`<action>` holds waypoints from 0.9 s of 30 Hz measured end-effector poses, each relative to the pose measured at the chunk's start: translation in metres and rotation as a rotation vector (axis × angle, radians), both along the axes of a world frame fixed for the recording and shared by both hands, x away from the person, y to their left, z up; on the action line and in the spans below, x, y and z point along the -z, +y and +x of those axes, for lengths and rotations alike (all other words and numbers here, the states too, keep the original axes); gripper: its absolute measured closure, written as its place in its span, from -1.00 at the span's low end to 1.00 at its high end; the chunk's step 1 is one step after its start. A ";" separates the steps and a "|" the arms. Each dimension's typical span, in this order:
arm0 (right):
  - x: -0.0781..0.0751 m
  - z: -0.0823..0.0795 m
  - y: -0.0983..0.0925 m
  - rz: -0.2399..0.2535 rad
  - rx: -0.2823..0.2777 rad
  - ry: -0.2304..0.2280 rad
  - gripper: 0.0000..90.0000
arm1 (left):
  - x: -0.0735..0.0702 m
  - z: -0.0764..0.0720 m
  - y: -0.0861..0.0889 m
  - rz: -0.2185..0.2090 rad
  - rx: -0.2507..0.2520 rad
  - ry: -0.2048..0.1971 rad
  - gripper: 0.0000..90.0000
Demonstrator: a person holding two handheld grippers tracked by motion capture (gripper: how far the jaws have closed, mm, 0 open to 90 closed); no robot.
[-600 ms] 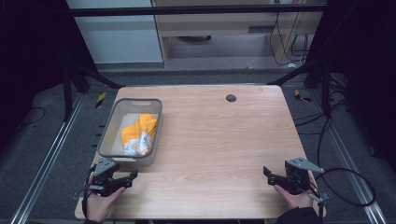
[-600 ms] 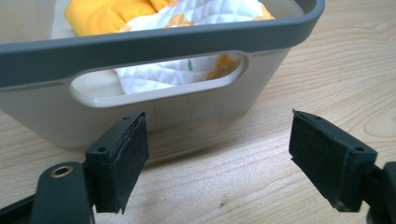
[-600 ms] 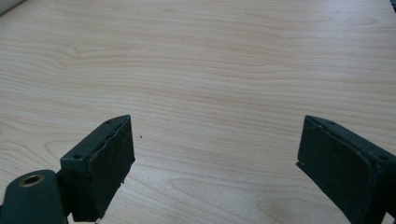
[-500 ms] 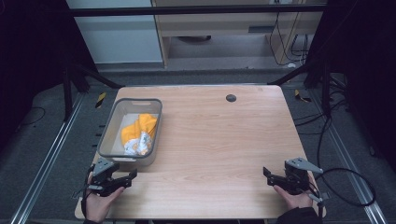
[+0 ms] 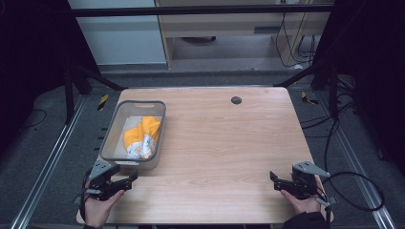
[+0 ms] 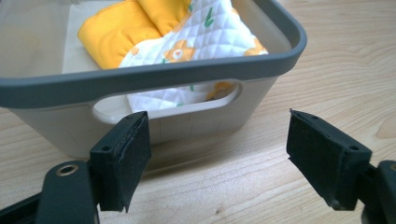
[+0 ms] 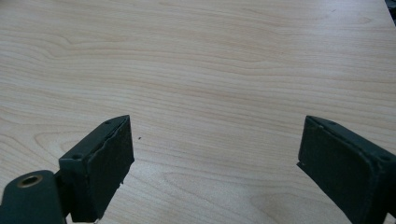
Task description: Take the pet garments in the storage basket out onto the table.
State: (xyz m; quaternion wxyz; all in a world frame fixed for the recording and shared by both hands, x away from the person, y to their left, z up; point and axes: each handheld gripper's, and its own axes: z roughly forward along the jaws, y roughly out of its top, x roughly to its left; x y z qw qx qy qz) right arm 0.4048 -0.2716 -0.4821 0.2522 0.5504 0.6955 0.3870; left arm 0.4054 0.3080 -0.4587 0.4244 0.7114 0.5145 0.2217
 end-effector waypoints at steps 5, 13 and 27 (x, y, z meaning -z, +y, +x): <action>0.000 0.000 0.001 0.004 -0.002 0.007 -0.78 | -0.006 -0.001 0.000 -0.015 0.000 -0.015 -0.52; 0.001 0.000 0.001 -0.005 -0.005 0.006 -0.79 | -0.013 -0.003 -0.002 -0.026 0.011 -0.033 -0.52; 0.001 0.001 0.002 -0.014 -0.010 0.004 -0.79 | -0.030 -0.002 -0.005 -0.032 0.022 -0.071 -0.53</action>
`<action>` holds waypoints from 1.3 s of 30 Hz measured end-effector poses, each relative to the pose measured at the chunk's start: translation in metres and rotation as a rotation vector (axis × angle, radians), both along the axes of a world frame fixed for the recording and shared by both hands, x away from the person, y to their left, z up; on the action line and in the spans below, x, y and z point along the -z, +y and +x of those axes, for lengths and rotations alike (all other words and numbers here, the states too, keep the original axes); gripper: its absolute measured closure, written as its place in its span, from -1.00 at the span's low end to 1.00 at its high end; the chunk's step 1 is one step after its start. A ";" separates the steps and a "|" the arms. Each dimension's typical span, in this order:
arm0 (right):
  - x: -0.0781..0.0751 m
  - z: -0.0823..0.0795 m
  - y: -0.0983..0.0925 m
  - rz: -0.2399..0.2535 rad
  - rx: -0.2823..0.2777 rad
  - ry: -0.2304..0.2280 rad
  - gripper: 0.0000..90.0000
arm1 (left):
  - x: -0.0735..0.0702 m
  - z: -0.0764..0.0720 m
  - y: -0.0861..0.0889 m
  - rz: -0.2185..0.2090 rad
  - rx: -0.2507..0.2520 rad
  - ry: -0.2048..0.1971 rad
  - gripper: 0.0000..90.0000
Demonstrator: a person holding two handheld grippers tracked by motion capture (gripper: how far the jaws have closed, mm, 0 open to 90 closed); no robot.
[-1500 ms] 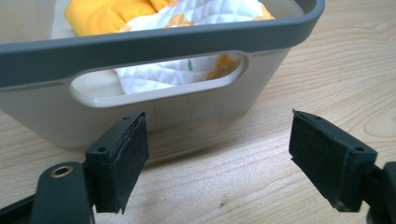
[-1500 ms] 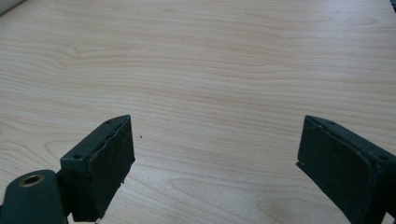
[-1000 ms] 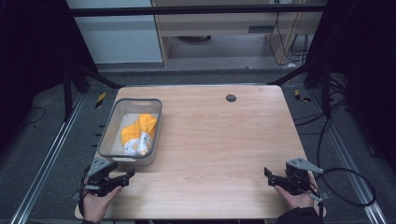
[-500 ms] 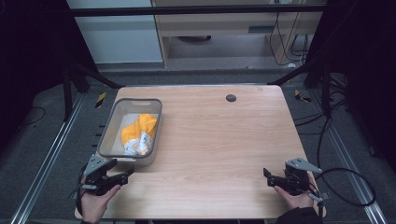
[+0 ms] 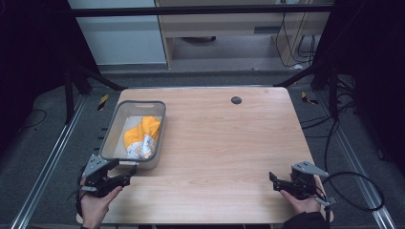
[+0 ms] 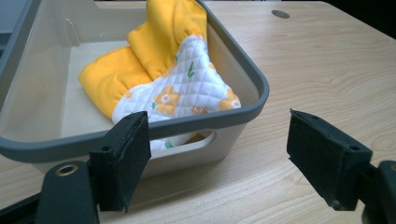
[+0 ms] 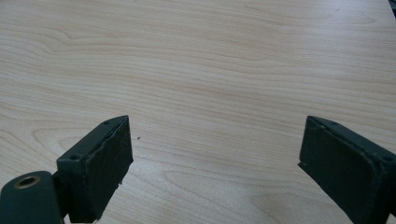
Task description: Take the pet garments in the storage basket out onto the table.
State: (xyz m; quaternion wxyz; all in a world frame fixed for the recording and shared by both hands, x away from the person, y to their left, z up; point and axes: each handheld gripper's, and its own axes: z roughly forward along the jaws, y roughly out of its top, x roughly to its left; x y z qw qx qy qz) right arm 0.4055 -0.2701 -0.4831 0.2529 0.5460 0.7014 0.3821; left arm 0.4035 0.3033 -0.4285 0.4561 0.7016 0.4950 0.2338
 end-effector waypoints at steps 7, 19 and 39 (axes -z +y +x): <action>0.000 0.000 0.000 0.001 -0.001 -0.001 -0.79 | -0.009 0.002 -0.002 -0.001 0.004 -0.017 -0.53; 0.000 0.001 0.000 -0.007 -0.001 -0.008 -0.79 | -0.023 0.009 -0.001 -0.002 -0.003 -0.040 -0.53; -0.002 0.001 0.001 -0.010 -0.002 -0.020 -0.79 | -0.044 0.028 -0.002 -0.008 -0.011 -0.065 -0.52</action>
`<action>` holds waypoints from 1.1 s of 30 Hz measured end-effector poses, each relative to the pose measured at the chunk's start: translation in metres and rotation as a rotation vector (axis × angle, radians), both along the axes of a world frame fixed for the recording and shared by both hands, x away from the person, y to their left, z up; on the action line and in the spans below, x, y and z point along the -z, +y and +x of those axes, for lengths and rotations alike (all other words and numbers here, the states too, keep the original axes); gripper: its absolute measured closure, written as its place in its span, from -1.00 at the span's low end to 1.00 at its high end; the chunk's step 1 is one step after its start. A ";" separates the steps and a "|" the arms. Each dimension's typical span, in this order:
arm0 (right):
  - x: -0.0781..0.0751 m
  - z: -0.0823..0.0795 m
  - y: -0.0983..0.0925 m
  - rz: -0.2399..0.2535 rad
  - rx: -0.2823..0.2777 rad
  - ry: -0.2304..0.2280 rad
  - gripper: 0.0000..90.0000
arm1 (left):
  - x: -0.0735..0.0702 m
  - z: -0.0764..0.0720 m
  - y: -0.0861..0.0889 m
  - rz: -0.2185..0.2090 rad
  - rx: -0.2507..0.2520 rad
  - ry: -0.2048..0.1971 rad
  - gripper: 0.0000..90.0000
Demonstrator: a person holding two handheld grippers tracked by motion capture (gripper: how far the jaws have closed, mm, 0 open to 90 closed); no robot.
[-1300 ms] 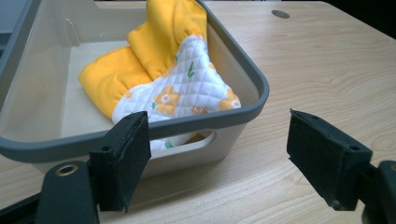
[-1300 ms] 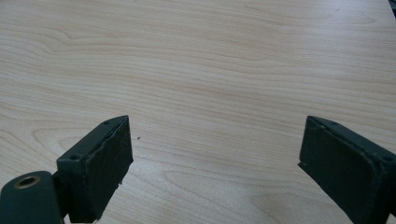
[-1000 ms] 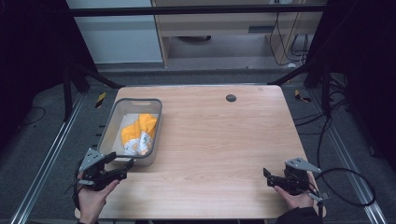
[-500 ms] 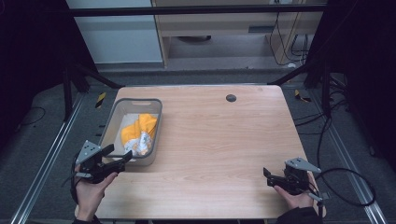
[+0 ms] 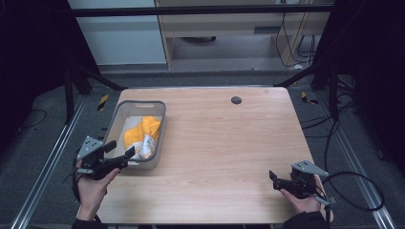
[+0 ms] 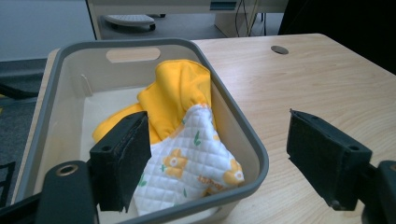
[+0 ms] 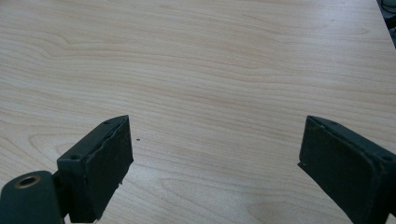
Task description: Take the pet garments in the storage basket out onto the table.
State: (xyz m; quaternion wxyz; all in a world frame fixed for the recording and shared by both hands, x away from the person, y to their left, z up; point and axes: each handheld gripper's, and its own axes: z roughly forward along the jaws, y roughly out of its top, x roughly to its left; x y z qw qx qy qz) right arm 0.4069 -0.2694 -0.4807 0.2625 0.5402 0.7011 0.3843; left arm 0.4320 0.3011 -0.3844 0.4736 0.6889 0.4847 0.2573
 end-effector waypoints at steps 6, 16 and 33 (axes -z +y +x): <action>0.000 0.000 0.000 -0.006 0.000 -0.003 -0.79 | -0.001 0.008 0.001 0.001 -0.008 0.005 -0.53; 0.000 0.001 -0.001 0.000 0.003 0.003 -0.78 | -0.009 0.024 0.004 0.012 -0.022 0.019 -0.53; 0.000 0.001 -0.003 0.004 0.006 0.003 -0.78 | -0.012 0.057 -0.001 0.052 -0.011 0.088 -0.52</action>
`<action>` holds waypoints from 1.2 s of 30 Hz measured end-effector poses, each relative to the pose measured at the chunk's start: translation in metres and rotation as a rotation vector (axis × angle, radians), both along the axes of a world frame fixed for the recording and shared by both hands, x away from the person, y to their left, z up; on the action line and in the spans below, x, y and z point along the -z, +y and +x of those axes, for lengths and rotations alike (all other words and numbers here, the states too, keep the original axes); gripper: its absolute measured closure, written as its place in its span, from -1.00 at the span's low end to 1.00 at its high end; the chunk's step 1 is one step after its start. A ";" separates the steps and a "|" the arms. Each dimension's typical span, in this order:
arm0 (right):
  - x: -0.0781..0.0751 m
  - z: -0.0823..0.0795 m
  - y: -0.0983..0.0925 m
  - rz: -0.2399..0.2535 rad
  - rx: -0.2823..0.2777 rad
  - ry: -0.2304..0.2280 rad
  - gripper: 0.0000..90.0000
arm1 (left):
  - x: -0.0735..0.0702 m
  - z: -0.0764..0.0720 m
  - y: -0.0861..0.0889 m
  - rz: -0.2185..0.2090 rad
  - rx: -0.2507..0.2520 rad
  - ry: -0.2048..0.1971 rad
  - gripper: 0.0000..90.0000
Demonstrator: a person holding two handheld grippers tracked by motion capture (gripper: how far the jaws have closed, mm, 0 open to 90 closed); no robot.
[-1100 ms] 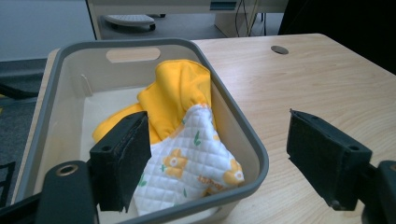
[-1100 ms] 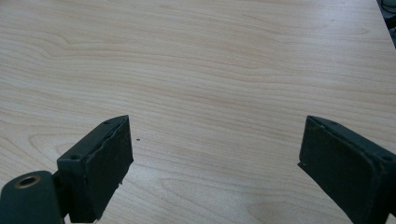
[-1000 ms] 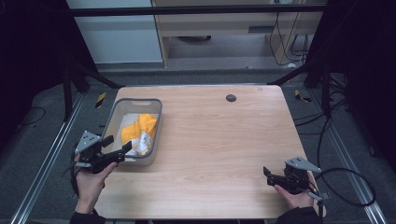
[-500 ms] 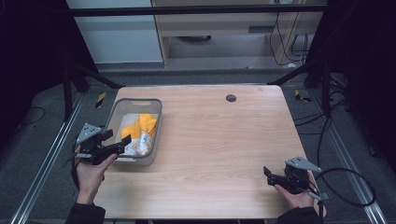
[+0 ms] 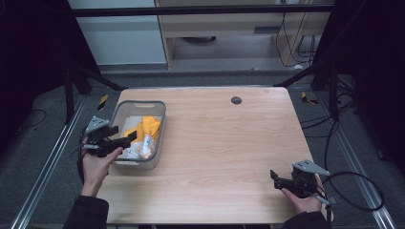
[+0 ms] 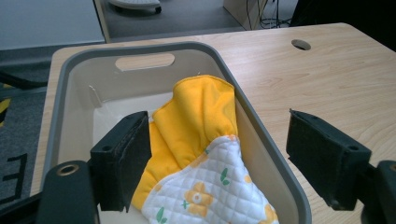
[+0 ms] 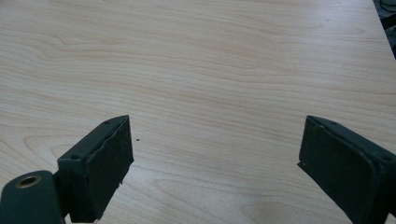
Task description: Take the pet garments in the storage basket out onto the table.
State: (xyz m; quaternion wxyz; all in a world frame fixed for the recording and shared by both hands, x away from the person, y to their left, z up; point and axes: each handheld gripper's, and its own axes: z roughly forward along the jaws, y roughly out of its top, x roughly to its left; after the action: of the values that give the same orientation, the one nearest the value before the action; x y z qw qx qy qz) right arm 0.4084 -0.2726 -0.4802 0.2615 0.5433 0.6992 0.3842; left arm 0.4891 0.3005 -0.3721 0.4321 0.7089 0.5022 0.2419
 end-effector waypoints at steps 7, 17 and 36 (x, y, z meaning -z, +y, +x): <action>0.001 0.001 0.000 -0.008 -0.002 0.004 -0.78 | 0.007 0.011 -0.003 0.023 0.003 0.047 -0.52; 0.002 0.001 0.000 -0.006 -0.005 0.012 -0.78 | 0.016 0.023 -0.008 0.084 0.023 0.117 -0.52; 0.002 0.002 0.000 -0.010 -0.010 0.017 -0.77 | 0.024 0.033 -0.025 0.155 0.058 0.183 -0.46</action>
State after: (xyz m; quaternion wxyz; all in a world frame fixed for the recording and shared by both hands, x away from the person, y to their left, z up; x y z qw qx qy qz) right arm 0.4108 -0.2726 -0.4826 0.2561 0.5416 0.7061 0.3774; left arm 0.5223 0.2758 -0.3962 0.3352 0.7734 0.4988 0.2015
